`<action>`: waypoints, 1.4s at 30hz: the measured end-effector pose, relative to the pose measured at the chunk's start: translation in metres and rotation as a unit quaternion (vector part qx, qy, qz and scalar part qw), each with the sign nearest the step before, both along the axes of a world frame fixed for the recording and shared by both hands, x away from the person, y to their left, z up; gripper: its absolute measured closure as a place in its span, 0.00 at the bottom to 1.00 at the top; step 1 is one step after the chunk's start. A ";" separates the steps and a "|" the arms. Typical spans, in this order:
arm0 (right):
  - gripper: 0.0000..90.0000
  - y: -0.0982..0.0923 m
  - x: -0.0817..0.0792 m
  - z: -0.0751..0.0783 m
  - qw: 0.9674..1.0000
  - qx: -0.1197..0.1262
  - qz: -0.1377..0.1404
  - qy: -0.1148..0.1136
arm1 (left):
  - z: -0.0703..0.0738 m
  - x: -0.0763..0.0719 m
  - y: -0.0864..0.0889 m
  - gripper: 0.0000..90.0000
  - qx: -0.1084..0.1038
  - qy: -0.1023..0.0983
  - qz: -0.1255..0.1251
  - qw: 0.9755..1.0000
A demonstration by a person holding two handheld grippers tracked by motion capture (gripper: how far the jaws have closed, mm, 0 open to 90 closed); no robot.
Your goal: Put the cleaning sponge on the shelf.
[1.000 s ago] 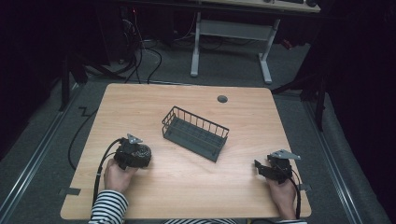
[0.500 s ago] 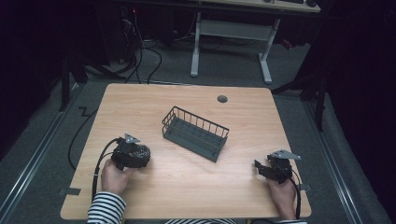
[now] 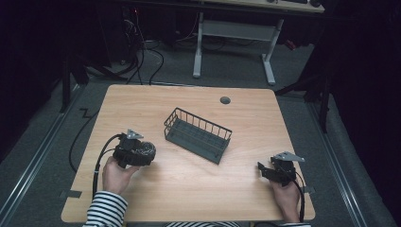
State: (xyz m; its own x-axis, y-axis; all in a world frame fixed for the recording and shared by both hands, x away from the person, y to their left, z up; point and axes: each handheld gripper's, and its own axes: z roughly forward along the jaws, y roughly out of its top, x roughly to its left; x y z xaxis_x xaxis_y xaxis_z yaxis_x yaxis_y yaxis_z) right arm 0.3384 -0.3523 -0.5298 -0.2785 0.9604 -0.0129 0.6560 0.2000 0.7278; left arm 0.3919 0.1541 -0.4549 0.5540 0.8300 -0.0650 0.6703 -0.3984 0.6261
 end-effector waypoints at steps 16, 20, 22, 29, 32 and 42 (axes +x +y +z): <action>0.40 0.000 0.000 0.000 1.000 -0.001 0.001 0.000 | 0.033 0.009 -0.012 0.31 -0.030 -0.001 -0.024 0.999; 0.40 0.000 0.000 0.000 1.000 -0.002 0.001 0.001 | 0.039 0.012 -0.016 0.31 -0.031 -0.003 -0.028 0.999; 0.40 0.000 0.000 0.000 1.000 -0.002 0.002 0.000 | 0.042 0.014 -0.019 0.31 -0.036 -0.003 -0.032 0.999; 0.39 0.001 0.000 0.000 1.000 -0.002 0.002 0.001 | 0.056 0.022 -0.031 0.31 -0.036 -0.008 -0.045 0.998; 0.39 0.001 0.000 0.000 1.000 -0.002 0.002 0.001 | 0.063 0.027 -0.037 0.31 -0.037 -0.011 -0.050 0.998; 0.39 0.001 0.000 0.000 1.000 -0.002 0.002 0.001 | 0.073 0.048 -0.065 0.31 -0.025 -0.012 -0.067 0.997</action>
State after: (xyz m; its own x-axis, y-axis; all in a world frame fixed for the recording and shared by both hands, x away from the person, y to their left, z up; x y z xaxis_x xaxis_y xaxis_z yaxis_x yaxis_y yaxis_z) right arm 0.3381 -0.3518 -0.5299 -0.2822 0.9592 -0.0166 0.6562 0.2056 0.7260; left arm 0.4402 0.0894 -0.3818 0.6611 0.7449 -0.0898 0.5981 -0.4510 0.6625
